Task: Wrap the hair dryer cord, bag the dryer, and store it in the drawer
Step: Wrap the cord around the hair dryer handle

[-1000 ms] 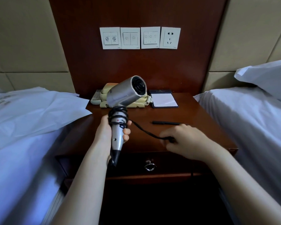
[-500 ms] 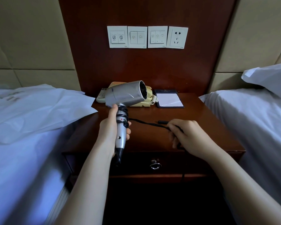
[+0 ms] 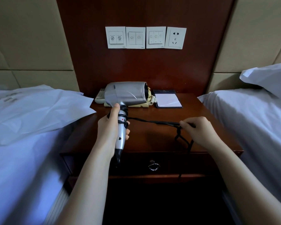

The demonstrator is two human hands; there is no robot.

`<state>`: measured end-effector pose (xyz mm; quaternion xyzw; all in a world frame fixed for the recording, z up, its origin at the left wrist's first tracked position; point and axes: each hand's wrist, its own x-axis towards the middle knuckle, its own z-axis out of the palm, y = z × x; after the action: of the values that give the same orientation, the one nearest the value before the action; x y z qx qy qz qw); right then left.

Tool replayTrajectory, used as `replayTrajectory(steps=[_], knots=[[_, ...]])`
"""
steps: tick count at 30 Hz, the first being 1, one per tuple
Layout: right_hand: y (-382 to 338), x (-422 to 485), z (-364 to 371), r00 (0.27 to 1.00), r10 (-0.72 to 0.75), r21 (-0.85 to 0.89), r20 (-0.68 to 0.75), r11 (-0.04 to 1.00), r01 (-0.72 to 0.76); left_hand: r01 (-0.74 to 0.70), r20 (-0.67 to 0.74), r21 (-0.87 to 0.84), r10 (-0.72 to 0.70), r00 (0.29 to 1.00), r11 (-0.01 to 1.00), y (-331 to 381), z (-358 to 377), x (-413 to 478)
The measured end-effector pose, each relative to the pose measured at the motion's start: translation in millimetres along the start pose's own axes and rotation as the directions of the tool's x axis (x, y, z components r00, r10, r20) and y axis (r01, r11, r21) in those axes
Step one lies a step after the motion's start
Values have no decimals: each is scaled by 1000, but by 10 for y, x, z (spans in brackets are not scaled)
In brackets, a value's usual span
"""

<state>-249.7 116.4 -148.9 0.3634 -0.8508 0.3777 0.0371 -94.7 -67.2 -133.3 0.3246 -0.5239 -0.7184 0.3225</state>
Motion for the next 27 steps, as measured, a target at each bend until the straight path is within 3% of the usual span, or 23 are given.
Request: replayTrajectory(steps=[3,5,7,9,11,14,15,17,21,25,27], knots=[[47,-7,39,987,42,-101,158,995,-26,15,32,4,-15,999,1000,8,40,-34],[20,-46,122,971,-4,-201,240,978,53,40,52,14,-41,998,999,-9,99,-83],[-33,-71,214,952,-67,-190,298,973,128,42,66,47,-45,997,998,-43,177,-144],[-112,-91,289,942,-97,-25,320,993,111,30,98,71,-37,995,997,-81,254,-206],[-203,-126,373,935,-110,288,337,958,9,20,143,85,-32,989,996,-113,316,-251],[-382,-215,460,873,-99,675,477,677,-292,18,186,85,-34,982,996,-130,360,-279],[-417,-236,488,854,-105,727,510,583,-363,20,187,80,-35,982,997,-129,361,-276],[-428,-235,494,841,-42,731,539,520,-443,25,174,65,-35,984,998,-126,340,-245],[-358,-174,409,872,9,613,490,707,-352,37,191,23,-41,981,999,-88,212,-155],[-339,-128,287,940,-64,312,335,949,-47,-29,304,121,-9,953,992,-139,134,-145],[-327,-112,221,952,-117,170,284,983,70,-78,327,193,11,945,978,-176,117,-151]])
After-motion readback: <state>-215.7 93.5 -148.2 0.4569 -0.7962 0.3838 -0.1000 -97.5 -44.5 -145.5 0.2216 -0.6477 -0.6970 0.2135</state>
